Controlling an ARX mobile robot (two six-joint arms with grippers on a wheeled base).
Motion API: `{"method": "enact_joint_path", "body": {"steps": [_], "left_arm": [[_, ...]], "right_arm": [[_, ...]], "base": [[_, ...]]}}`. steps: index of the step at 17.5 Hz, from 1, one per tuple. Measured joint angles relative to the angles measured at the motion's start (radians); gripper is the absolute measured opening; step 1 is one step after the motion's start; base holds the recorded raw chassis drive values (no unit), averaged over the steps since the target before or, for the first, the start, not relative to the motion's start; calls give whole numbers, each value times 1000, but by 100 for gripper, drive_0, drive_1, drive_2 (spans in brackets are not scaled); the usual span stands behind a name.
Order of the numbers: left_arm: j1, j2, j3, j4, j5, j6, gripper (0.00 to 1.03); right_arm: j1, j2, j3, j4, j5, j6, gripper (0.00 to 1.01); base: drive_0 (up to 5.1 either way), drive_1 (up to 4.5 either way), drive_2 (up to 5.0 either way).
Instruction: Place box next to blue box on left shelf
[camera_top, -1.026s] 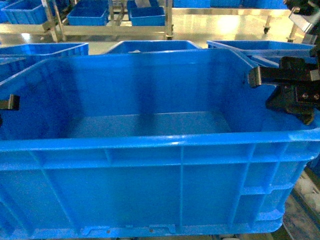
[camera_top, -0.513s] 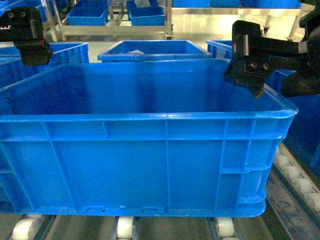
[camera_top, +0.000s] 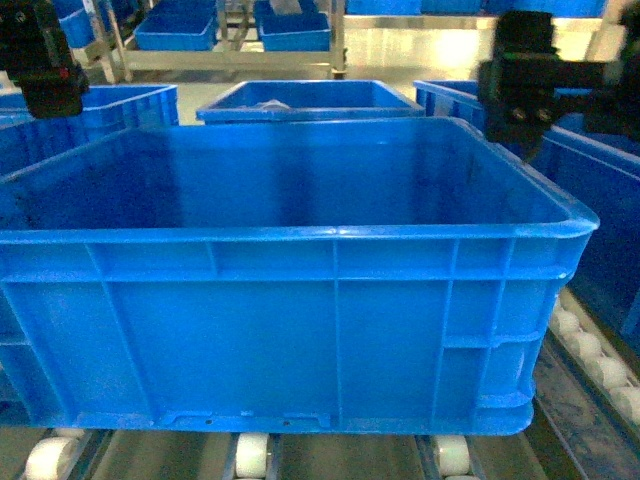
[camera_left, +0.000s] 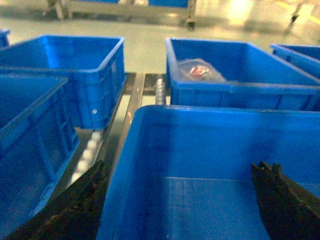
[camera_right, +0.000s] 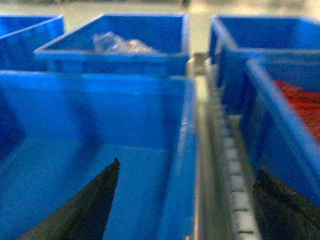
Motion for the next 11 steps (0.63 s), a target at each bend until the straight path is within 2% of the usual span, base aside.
{"method": "enact_joint_path", "body": {"steps": [1, 2, 3, 4, 6, 7, 11], "left_arm": [[5, -16, -98, 156, 24, 22, 78], [13, -60, -209, 266, 32, 37, 65], [22, -112, -275, 325, 37, 44, 53], [28, -169, -322, 347, 44, 45, 40], [79, -258, -439, 344, 96, 45, 13], [88, -298, -481, 338, 94, 43, 1], [82, -479, -597, 278, 101, 45, 2]], "right_arm": [[-18, -40, -137, 187, 60, -47, 72], [-63, -90, -258, 344, 64, -76, 59], [-100, -149, -325, 440, 56, -88, 46], [-111, -217, -380, 467, 27, -93, 33], [-152, -301, -498, 457, -22, -103, 6], [-176, -345, -541, 446, -33, -106, 2], [-223, -530, -650, 381, -90, -106, 1]], "base": [[0, 0, 0], [0, 0, 0], [0, 0, 0], [0, 0, 0], [0, 0, 0], [0, 0, 0], [0, 0, 0]]}}
